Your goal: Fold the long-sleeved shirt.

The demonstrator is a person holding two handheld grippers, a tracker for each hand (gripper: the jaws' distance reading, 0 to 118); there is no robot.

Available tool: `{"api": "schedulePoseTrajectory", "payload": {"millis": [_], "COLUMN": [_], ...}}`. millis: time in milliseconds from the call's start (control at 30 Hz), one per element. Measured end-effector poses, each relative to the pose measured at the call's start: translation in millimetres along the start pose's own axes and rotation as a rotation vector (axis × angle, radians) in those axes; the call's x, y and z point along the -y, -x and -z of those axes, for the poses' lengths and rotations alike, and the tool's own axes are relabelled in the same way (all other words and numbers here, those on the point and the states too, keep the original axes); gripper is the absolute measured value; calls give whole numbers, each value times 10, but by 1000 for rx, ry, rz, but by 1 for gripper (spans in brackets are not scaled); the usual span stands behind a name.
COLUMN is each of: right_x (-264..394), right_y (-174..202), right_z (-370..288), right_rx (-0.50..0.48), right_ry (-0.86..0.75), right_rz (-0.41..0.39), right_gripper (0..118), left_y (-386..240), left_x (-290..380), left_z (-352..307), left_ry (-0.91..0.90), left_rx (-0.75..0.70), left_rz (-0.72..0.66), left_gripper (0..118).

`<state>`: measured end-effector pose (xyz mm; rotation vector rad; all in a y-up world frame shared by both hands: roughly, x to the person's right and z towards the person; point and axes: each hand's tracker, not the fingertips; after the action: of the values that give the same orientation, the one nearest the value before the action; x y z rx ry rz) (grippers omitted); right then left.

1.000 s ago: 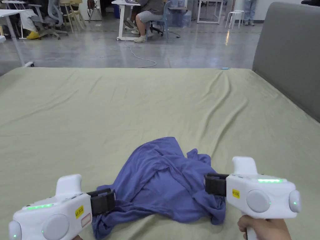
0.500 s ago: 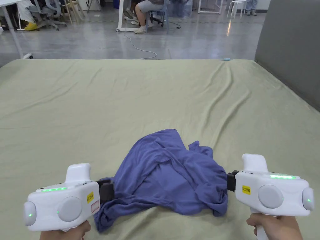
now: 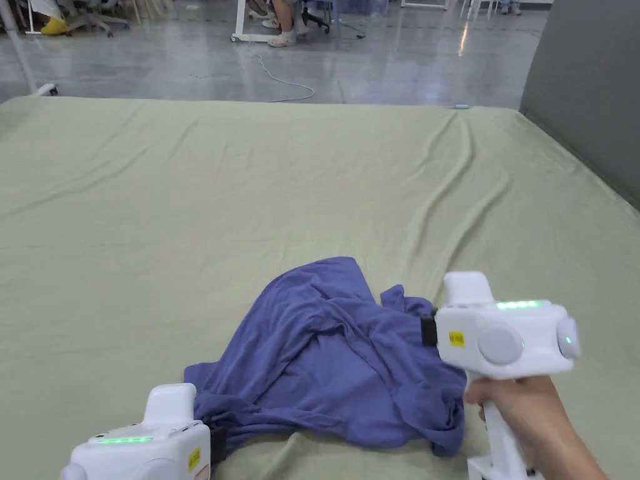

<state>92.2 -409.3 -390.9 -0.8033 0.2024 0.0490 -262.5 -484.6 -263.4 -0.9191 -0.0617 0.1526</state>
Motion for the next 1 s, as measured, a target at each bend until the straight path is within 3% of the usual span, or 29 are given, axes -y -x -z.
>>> {"api": "schedulePoseTrajectory", "payload": {"millis": [33, 67, 100, 133, 167, 300, 367, 433, 467, 500, 533, 567, 600, 667, 1000], "right_x": [-165, -328, -460, -572, -661, -856, -856, -781, -712, -717, -710, -722, -722, -795, -1783], "right_y": [-8, -22, -41, -59, -75, -177, -229, -226, -212, -159, -117, -93, -122, -271, -1109], "right_z": [141, 310, 494, 694, 888, 1545, 1800, 1977, 2029, 1936, 1803, 1716, 1616, 1363, -842], "right_rx": [2, 0, -18, -21, -1, 77, 94, 87, 69, 102, 79, 101, 139, 60, 174], "right_ry": [16, 34, 66, 110, 150, 227, 293, 432, 485, 358, 368, 321, 270, 224, -207], "right_rz": [-21, -57, -88, -109, -127, -157, -138, -145, -151, -202, -198, -186, -172, -88, -40], "right_gripper": [0, 16, 59, 94, 108, 106, 96, 55, 51, 39, 8, 1, 1, 1, 1], "left_y": [21, 20, 30, 38, 36, 5, 23, 27, 7, 9, 12, 16, 22, 36, 88], "left_x": [-10, -12, -17, -20, -32, -43, -49, -46, -59, -64, -76, -99, -146, -318, -2335], "left_z": [-18, -41, -55, -68, -76, -98, -46, -47, -44, -47, -61, -90, -107, -212, -1200], "left_ry": [0, 0, -1, -3, -1, 9, 15, 21, 23, 25, 25, 20, -2, -83, -520], "left_rx": [3, 8, 8, 9, 24, 25, 25, 22, 21, 21, 20, 17, 14, 22, 33], "left_rz": [5, 11, 11, -2, -25, -25, -25, -22, -20, -19, -16, -15, -16, -17, -12], "left_gripper": [12, 12, 12, 12, 12, 12, 12, 12, 12, 12, 12, 12, 12, 12, 12]}}
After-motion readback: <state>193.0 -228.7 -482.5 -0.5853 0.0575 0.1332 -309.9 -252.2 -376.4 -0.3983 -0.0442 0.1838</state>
